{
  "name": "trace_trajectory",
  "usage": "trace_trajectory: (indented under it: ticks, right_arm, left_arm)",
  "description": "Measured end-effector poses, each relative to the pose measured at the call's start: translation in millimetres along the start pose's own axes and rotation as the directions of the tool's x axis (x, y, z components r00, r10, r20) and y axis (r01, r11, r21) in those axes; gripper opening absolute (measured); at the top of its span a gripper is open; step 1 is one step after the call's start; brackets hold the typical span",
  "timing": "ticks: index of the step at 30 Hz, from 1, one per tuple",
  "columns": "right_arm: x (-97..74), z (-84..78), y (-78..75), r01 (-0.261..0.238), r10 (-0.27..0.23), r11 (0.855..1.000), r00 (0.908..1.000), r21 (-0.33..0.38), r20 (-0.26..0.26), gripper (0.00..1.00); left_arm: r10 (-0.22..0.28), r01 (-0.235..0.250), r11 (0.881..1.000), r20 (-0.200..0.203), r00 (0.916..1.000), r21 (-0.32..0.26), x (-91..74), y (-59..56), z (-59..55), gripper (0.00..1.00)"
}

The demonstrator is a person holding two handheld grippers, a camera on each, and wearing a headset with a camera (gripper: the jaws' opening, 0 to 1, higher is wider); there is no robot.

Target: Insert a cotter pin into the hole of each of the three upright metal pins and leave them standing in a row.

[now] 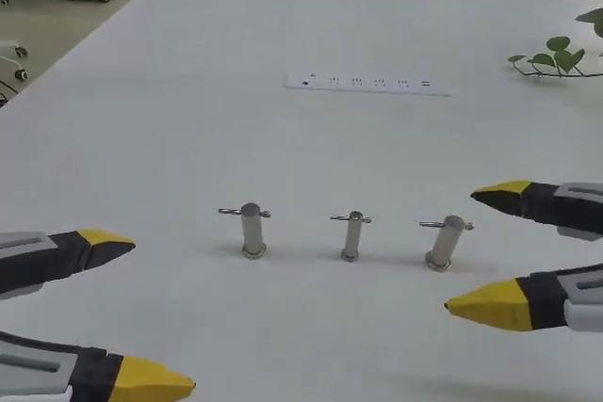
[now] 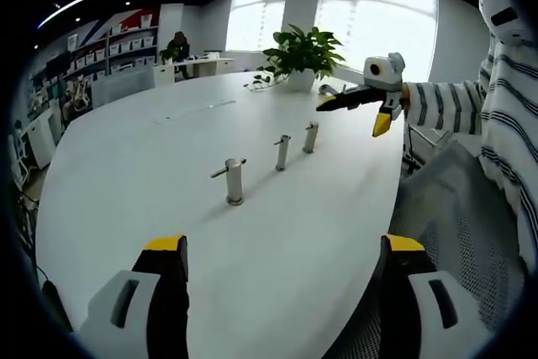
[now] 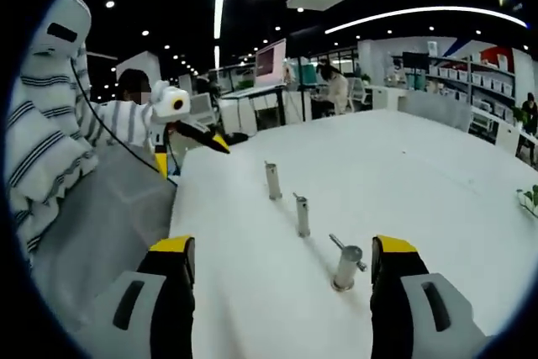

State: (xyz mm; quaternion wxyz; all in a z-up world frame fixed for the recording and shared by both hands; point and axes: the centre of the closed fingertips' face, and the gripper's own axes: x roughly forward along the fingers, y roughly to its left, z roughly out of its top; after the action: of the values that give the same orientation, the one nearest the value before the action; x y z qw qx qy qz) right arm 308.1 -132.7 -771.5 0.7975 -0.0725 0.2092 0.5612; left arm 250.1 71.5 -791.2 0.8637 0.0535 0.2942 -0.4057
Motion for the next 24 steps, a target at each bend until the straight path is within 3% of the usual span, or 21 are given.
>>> trace_trajectory:
  ticks: [3,7,17,24]
  right_arm:
    - [0.3,2.3,10.7,0.025,-0.026,0.999,0.9993,0.041,0.028,0.91]
    - [-0.4,3.1,22.7,0.061,-0.065,0.995,0.9971,0.083,0.041,0.96]
    - [-7.3,-10.7,36.5,0.163,-0.168,0.971,0.9858,0.173,0.013,1.0]
    - [-17.3,-25.8,44.3,0.233,-0.234,0.946,0.972,0.226,-0.024,1.0]
  left_arm:
    - [-0.005,0.005,1.0,-0.002,1.0,-0.023,-2.0,0.1,-0.8,0.95]
    - [-0.01,0.012,0.999,0.044,0.999,-0.044,-4.0,-1.4,8.1,0.98]
    - [-0.03,0.031,0.998,0.022,0.9993,-0.047,-9.0,-5.0,5.1,0.99]
    - [-0.002,0.003,0.998,0.016,0.9999,-0.057,-12.1,5.5,-1.9,0.99]
